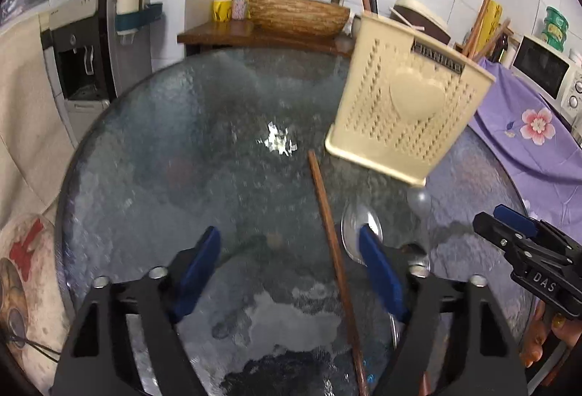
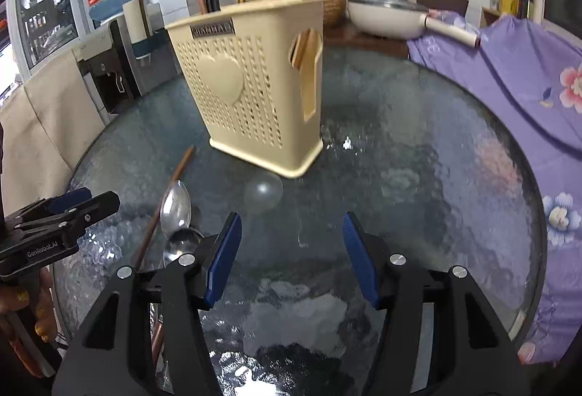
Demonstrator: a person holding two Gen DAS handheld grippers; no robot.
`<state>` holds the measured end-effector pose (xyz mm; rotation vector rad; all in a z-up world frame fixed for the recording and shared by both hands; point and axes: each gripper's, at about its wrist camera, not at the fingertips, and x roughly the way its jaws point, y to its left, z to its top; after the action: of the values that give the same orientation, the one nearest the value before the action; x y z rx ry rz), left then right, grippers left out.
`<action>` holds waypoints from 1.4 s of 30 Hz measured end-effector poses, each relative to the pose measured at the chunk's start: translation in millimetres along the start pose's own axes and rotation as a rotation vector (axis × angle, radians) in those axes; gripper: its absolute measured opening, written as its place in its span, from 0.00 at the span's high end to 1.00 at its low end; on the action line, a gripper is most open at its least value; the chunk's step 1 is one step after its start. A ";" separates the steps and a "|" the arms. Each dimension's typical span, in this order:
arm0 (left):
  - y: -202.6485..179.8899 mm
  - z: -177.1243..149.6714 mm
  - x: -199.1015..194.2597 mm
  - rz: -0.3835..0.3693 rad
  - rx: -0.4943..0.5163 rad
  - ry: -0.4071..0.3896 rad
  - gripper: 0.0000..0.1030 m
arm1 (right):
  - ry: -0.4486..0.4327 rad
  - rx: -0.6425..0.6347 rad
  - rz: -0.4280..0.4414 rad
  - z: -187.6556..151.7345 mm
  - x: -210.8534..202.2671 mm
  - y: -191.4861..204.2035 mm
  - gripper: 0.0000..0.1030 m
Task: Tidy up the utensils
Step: 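Move both open tools back toward the remaining chopstick and spoons, then grasp the last wooden chopstick with the left tool while the right tool grasps a silver spoon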
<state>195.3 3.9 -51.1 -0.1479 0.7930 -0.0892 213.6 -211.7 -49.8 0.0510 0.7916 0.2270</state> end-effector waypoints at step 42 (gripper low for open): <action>-15.9 45.0 60.5 0.022 0.092 0.095 0.53 | 0.168 -0.028 -0.125 30.1 83.4 44.9 0.64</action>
<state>269.4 -15.5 -59.8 -0.0481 0.8838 -0.1124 283.5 -148.2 -81.1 -0.0441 0.9554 0.1250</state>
